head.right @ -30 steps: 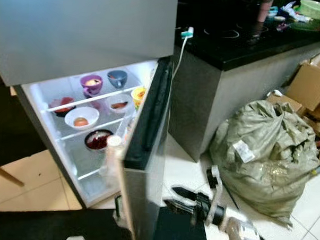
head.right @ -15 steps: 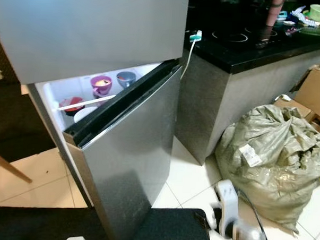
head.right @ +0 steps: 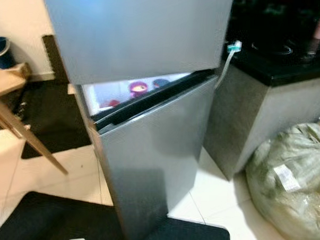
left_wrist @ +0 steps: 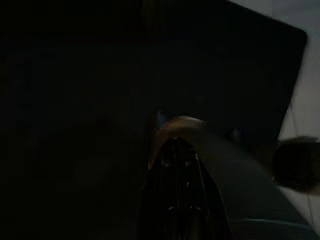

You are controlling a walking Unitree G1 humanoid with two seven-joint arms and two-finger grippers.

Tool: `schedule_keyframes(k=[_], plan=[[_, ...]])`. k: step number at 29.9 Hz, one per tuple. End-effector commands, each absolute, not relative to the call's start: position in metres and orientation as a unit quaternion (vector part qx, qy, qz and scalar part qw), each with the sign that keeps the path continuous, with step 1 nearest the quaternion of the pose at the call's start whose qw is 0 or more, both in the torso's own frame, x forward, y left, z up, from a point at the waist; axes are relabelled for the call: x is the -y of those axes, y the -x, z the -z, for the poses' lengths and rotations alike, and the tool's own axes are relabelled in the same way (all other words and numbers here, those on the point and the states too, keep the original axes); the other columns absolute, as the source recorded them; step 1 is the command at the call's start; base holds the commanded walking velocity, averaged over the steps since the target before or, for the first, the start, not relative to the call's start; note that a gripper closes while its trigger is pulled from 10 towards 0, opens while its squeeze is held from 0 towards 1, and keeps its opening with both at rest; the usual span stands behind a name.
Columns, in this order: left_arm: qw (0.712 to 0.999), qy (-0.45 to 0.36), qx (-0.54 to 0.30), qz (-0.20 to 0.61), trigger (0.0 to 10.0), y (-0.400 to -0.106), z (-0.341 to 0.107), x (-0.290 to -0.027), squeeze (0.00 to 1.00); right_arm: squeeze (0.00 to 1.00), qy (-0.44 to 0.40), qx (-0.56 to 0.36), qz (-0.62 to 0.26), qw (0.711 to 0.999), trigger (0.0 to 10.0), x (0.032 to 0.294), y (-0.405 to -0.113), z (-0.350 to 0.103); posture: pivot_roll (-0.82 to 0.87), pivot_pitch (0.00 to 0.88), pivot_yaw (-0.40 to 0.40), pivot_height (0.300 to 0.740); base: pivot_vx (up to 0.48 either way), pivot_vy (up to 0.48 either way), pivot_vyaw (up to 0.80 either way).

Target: Restocking fridge

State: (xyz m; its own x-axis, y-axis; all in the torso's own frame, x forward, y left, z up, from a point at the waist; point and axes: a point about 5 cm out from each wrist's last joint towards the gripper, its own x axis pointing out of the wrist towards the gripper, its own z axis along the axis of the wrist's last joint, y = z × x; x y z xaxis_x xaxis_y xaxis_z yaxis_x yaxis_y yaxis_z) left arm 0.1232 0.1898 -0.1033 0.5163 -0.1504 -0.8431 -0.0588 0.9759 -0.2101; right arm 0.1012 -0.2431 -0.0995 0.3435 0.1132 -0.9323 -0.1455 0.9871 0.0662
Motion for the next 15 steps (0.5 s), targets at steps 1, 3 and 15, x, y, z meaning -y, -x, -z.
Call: schedule_keyframes(k=[1, 3, 15], plan=[[0.862, 0.102, -0.496, 0.032, 10.0, -0.122, 0.104, -0.188, 0.00, 0.00, 0.027, -0.579, -0.071, 0.812, 10.0, 0.250, -0.093, 0.100, -0.06, 0.018, -0.020, 0.740, 0.000, 0.000, 0.78], [0.862, 0.102, -0.496, 0.032, 10.0, -0.121, 0.104, -0.188, 0.00, 0.00, 0.031, -0.581, -0.069, 0.810, 10.0, 0.251, -0.091, 0.100, -0.06, 0.018, -0.020, 0.740, 0.000, 0.000, 0.78], [0.861, 0.101, -0.498, 0.035, 10.0, -0.121, 0.105, -0.186, 0.00, 0.00, 0.058, -0.566, -0.056, 0.820, 10.0, 0.257, -0.103, 0.096, -0.06, 0.020, -0.018, 0.740, 0.000, 0.000, 0.78]])
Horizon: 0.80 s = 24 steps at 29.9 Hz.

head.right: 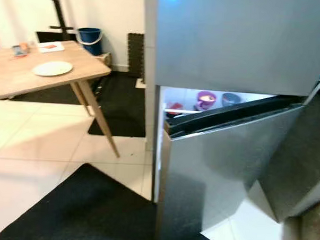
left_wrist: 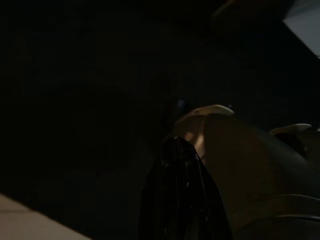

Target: Restocking fridge

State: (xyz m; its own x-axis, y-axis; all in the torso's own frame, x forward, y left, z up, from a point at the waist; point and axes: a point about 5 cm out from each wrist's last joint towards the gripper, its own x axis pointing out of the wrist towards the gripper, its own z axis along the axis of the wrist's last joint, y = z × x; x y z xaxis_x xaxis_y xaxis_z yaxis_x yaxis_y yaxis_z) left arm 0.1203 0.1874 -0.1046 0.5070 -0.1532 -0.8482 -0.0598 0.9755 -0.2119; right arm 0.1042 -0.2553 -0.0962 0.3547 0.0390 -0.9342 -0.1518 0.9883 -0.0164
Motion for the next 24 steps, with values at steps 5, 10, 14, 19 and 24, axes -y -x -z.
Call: schedule_keyframes(k=[5, 10, 14, 19, 24], plan=[[0.860, 0.097, -0.500, 0.036, 10.0, -0.121, 0.105, -0.187, 0.00, 0.00, 0.086, -0.517, -0.043, 0.850, 10.0, 0.263, -0.137, 0.084, -0.06, 0.020, -0.016, 0.740, 0.000, 0.000, 0.78], [0.860, 0.096, -0.500, 0.035, 10.0, -0.120, 0.105, -0.188, 0.00, 0.00, 0.116, -0.470, -0.011, 0.875, 10.0, 0.272, -0.169, 0.068, -0.05, 0.018, -0.018, 0.740, 0.000, 0.000, 0.43], [0.860, 0.095, -0.500, 0.036, 10.0, -0.120, 0.105, -0.188, 0.00, 0.00, 0.126, -0.437, 0.012, 0.891, 10.0, 0.278, -0.189, 0.055, -0.05, 0.017, -0.018, 0.740, 0.000, 0.000, 0.00], [0.860, 0.094, -0.499, 0.042, 10.0, -0.121, 0.104, -0.188, 0.00, 0.00, 0.121, -0.385, 0.030, 0.914, 10.0, 0.281, -0.214, 0.039, -0.05, 0.017, -0.018, 0.740, 0.000, 0.000, 0.00], [0.858, 0.088, -0.503, 0.049, 10.0, -0.120, 0.105, -0.187, 0.00, 0.00, 0.114, -0.329, 0.042, 0.936, 10.0, 0.283, -0.238, 0.020, -0.05, 0.017, -0.018, 0.740, 0.000, -0.420, 0.00]])
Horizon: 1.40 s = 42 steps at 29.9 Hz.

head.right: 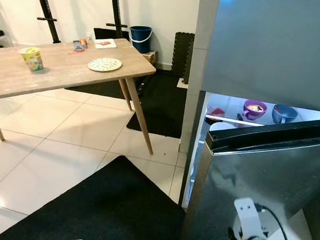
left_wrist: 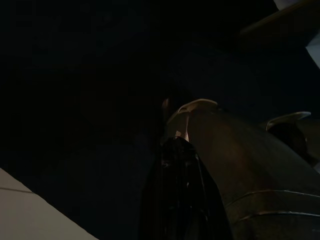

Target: Restocking fridge

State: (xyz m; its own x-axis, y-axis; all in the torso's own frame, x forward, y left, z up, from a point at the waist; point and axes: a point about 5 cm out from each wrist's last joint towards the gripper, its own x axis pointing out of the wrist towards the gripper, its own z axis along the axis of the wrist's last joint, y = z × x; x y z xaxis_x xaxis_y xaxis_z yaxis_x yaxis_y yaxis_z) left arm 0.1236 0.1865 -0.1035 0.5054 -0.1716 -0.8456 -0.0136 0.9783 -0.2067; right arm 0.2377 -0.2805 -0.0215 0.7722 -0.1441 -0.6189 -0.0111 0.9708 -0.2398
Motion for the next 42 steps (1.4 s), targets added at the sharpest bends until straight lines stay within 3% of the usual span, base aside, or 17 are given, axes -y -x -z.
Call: schedule_keyframes(k=[1, 10, 22, 29, 35, 42], plan=[[0.858, 0.088, -0.503, 0.049, 10.0, -0.120, 0.105, -0.187, 0.00, 0.00, 0.114, -0.329, 0.042, 0.936, 10.0, 0.283, -0.238, 0.020, -0.05, 0.017, -0.018, 0.740, 0.000, -0.454, 0.00], [0.857, 0.080, -0.508, 0.038, 10.0, -0.117, 0.106, -0.189, 0.00, 0.00, 0.109, -0.227, 0.025, 0.967, 10.0, 0.272, -0.284, -0.019, -0.06, 0.024, -0.017, 0.740, 0.000, -0.152, 0.00], [0.856, 0.080, -0.510, 0.037, 10.0, -0.115, 0.106, -0.190, 0.00, 0.00, 0.112, -0.121, -0.009, 0.986, 10.0, 0.254, -0.328, -0.068, -0.06, 0.034, -0.017, 0.740, 0.000, 0.000, 0.00], [0.856, 0.081, -0.510, 0.037, 10.0, -0.114, 0.106, -0.190, 0.00, 0.00, 0.112, -0.084, -0.041, 0.989, 10.0, 0.236, -0.347, -0.089, -0.05, 0.037, -0.018, 0.740, 0.000, 0.000, 0.00], [0.855, 0.082, -0.511, 0.034, 10.0, -0.111, 0.107, -0.191, 0.00, 0.00, 0.104, -0.067, -0.117, 0.985, 10.0, 0.206, -0.360, -0.102, -0.04, 0.049, -0.022, 0.740, 0.000, 0.000, 0.00], [0.853, 0.082, -0.514, 0.033, 10.0, -0.108, 0.108, -0.191, 0.00, 0.00, 0.105, -0.060, -0.129, 0.984, 10.0, 0.198, -0.366, -0.109, -0.04, 0.056, -0.023, 0.740, 0.000, 0.000, 0.00]])
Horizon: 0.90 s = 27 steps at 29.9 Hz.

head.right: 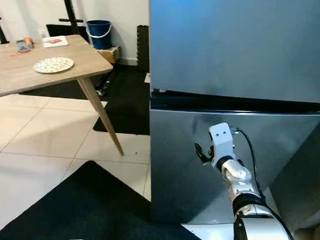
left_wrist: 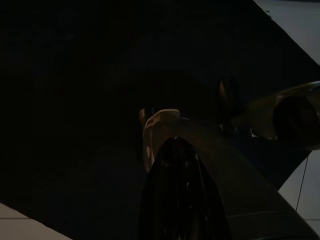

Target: Restocking fridge

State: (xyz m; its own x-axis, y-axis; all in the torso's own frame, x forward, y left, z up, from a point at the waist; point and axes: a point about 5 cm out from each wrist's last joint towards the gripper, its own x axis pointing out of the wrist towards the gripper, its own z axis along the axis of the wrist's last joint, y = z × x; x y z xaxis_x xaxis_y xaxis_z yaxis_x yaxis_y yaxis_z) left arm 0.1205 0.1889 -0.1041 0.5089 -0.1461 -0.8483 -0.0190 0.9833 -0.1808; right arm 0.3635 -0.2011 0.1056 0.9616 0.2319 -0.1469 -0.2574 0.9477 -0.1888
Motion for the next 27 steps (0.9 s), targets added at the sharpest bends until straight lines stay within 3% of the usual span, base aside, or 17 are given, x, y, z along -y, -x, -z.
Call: schedule_keyframes(k=[1, 16, 24, 25, 26, 27], plan=[[0.853, 0.082, -0.514, 0.033, 10.0, -0.108, 0.108, -0.191, 0.00, 0.00, 0.105, -0.060, -0.129, 0.984, 10.0, 0.198, -0.366, -0.109, -0.04, 0.056, -0.023, 0.740, 0.000, 0.000, 0.00], [0.854, 0.082, -0.513, 0.027, 10.0, -0.105, 0.108, -0.194, 0.00, 0.00, 0.117, -0.024, -0.101, 0.988, 10.0, 0.191, -0.384, -0.139, -0.02, 0.058, -0.031, 0.740, 0.000, 0.000, 0.00], [0.855, 0.081, -0.512, 0.028, 10.0, -0.107, 0.107, -0.195, 0.00, 0.00, 0.110, -0.045, -0.178, 0.977, 10.0, 0.181, -0.376, -0.124, -0.02, 0.052, -0.029, 0.740, 0.000, 0.000, 0.00], [0.855, 0.081, -0.511, 0.029, 10.0, -0.107, 0.107, -0.195, 0.00, 0.00, 0.118, -0.052, -0.222, 0.966, 1.1, 0.174, -0.371, -0.117, -0.02, 0.053, -0.028, 0.740, 0.000, 0.000, 0.00], [0.856, 0.081, -0.510, 0.029, 10.0, -0.108, 0.107, -0.195, 0.00, 0.00, 0.123, -0.057, -0.252, 0.958, 0.0, 0.168, -0.367, -0.113, -0.02, 0.055, -0.026, 0.740, 0.000, 0.000, 0.00], [0.856, 0.081, -0.510, 0.029, 10.0, -0.108, 0.107, -0.195, 0.00, 0.00, 0.123, -0.057, -0.252, 0.958, 0.0, 0.168, -0.367, -0.113, -0.02, 0.055, -0.026, 0.740, 0.000, 0.000, 0.00]])
